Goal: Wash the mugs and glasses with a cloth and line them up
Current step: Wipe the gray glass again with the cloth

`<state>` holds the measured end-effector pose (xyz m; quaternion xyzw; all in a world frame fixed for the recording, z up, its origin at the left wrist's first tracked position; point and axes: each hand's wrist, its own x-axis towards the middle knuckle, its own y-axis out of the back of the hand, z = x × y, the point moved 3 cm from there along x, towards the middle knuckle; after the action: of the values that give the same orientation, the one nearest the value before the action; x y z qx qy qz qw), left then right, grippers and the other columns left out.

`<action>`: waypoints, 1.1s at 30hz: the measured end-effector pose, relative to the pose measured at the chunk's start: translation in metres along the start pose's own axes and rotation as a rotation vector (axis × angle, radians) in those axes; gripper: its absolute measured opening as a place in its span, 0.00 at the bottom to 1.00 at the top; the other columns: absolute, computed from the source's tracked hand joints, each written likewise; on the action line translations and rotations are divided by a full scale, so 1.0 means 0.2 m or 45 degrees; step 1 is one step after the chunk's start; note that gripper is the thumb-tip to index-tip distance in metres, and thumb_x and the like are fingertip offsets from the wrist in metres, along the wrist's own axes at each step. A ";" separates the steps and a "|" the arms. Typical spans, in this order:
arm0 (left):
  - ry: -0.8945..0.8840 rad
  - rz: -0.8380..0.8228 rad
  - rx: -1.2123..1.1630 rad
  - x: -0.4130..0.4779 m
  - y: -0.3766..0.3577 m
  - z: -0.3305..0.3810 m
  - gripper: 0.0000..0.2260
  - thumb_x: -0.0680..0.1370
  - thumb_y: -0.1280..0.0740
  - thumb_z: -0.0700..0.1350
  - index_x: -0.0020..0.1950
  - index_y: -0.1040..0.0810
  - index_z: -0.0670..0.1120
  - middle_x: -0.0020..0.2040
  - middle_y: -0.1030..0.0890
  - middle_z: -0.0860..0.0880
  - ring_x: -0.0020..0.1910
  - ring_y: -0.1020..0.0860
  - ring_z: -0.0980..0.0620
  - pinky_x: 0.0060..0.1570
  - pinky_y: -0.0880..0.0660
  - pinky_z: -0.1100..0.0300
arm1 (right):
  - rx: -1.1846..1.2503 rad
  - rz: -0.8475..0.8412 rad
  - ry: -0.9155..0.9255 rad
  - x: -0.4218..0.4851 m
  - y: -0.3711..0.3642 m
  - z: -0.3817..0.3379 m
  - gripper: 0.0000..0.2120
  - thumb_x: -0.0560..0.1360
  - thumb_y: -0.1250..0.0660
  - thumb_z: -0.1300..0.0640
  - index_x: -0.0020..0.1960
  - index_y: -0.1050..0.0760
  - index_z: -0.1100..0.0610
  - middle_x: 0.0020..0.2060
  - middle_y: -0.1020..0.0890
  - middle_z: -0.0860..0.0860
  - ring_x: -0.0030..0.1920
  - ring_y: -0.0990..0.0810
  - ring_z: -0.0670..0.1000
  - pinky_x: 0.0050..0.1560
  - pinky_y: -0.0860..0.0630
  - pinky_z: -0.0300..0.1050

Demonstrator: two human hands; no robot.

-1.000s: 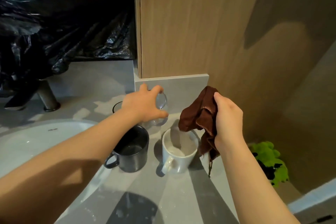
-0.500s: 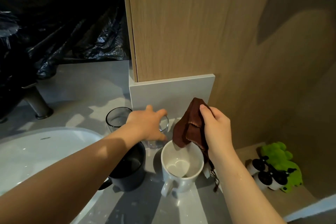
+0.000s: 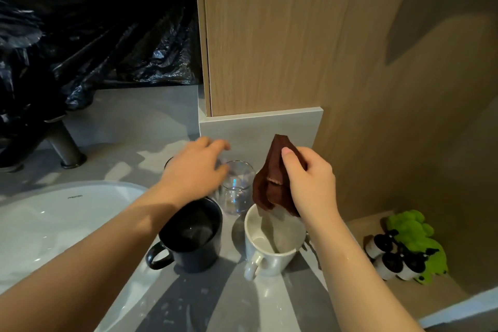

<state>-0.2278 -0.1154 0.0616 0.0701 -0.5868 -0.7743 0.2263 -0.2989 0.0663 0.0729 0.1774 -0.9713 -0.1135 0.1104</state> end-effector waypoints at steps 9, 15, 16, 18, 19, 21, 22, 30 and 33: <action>0.162 -0.373 0.046 0.04 -0.03 -0.28 0.44 0.68 0.26 0.57 0.77 0.45 0.48 0.77 0.42 0.47 0.73 0.42 0.41 0.69 0.36 0.46 | -0.261 -0.266 -0.016 -0.03 -0.21 -0.01 0.12 0.79 0.42 0.44 0.55 0.25 0.49 0.43 0.21 0.46 0.46 0.21 0.49 0.43 0.22 0.42; 0.242 -0.260 -0.044 0.08 -0.09 -0.29 0.37 0.68 0.24 0.51 0.72 0.36 0.45 0.69 0.32 0.44 0.64 0.31 0.44 0.54 0.30 0.56 | -0.345 -0.268 -0.032 -0.05 -0.23 0.01 0.10 0.79 0.42 0.44 0.55 0.27 0.47 0.45 0.22 0.45 0.47 0.22 0.49 0.50 0.20 0.47; 0.251 -0.230 -0.053 0.08 -0.09 -0.30 0.35 0.67 0.24 0.51 0.70 0.34 0.45 0.66 0.30 0.44 0.62 0.30 0.45 0.51 0.30 0.57 | -0.353 -0.258 -0.028 -0.05 -0.23 0.00 0.11 0.79 0.42 0.44 0.55 0.27 0.47 0.44 0.22 0.45 0.47 0.22 0.49 0.50 0.20 0.47; 0.284 -0.176 -0.075 0.07 -0.08 -0.33 0.34 0.65 0.23 0.53 0.67 0.31 0.45 0.63 0.28 0.45 0.59 0.28 0.45 0.50 0.28 0.55 | -0.366 -0.238 -0.015 -0.06 -0.23 -0.01 0.14 0.79 0.42 0.44 0.59 0.26 0.49 0.46 0.22 0.45 0.48 0.22 0.49 0.51 0.20 0.47; 0.303 -0.142 -0.105 0.05 -0.06 -0.35 0.33 0.65 0.23 0.53 0.66 0.30 0.45 0.60 0.26 0.45 0.57 0.27 0.45 0.49 0.26 0.54 | -0.370 -0.224 -0.004 -0.06 -0.23 -0.02 0.15 0.79 0.42 0.44 0.61 0.26 0.50 0.47 0.22 0.45 0.49 0.23 0.49 0.52 0.20 0.47; 0.338 -0.056 -0.177 0.02 -0.01 -0.39 0.34 0.64 0.24 0.54 0.66 0.29 0.45 0.59 0.25 0.46 0.57 0.26 0.45 0.50 0.25 0.53 | -0.372 -0.192 0.018 -0.08 -0.24 -0.04 0.17 0.79 0.42 0.45 0.63 0.27 0.51 0.49 0.23 0.45 0.50 0.23 0.48 0.54 0.21 0.47; 0.348 -0.013 -0.203 -0.01 0.02 -0.41 0.35 0.64 0.24 0.54 0.67 0.30 0.46 0.59 0.25 0.46 0.58 0.27 0.45 0.51 0.25 0.54 | -0.367 -0.179 0.034 -0.09 -0.25 -0.06 0.17 0.79 0.42 0.44 0.63 0.27 0.51 0.50 0.22 0.45 0.51 0.23 0.48 0.54 0.21 0.48; 0.416 0.200 -0.488 -0.31 0.34 -0.63 0.32 0.63 0.22 0.53 0.64 0.28 0.50 0.58 0.26 0.50 0.55 0.27 0.49 0.47 0.30 0.58 | -0.213 -0.127 0.200 -0.24 -0.46 -0.33 0.07 0.79 0.40 0.48 0.49 0.24 0.46 0.38 0.20 0.43 0.46 0.22 0.50 0.45 0.26 0.45; 0.437 0.217 -0.671 -0.45 0.43 -0.78 0.28 0.64 0.21 0.51 0.61 0.27 0.52 0.55 0.22 0.51 0.55 0.24 0.49 0.51 0.28 0.56 | -0.185 -0.170 0.229 -0.36 -0.64 -0.43 0.07 0.78 0.39 0.48 0.48 0.23 0.46 0.38 0.20 0.43 0.45 0.22 0.50 0.45 0.26 0.46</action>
<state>-0.0667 -0.2310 0.0820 0.0893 -0.3234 -0.8547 0.3962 -0.1708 -0.0405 0.1093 0.2425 -0.9328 -0.1740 0.2020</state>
